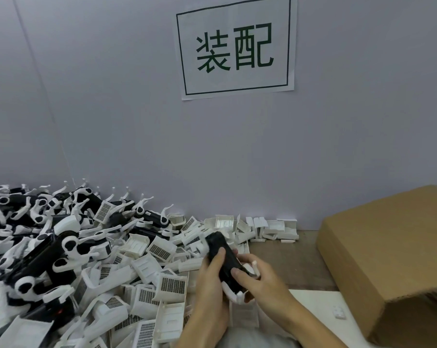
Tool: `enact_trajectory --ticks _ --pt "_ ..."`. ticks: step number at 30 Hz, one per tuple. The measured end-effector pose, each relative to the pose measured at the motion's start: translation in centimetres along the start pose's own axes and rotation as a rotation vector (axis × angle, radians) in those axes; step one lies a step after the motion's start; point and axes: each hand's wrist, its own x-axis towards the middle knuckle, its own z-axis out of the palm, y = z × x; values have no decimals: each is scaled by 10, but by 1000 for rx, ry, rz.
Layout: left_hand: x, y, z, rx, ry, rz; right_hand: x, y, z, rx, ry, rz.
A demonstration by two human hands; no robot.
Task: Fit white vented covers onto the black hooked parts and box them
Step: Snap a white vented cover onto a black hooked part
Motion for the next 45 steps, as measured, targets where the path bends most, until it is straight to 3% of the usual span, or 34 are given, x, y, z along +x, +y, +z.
enact_trajectory --ticks 3,9,33,45 --pt "1 -5 4 80 36 72 0 0 -2 88 -36 36" --pt "4 -5 -1 56 59 26 0 -1 -3 115 -113 52" --pt "8 -7 -1 72 65 59 -2 0 -3 -1 -125 60" --pt "4 -7 1 96 28 109 -3 -3 -2 80 -103 109"
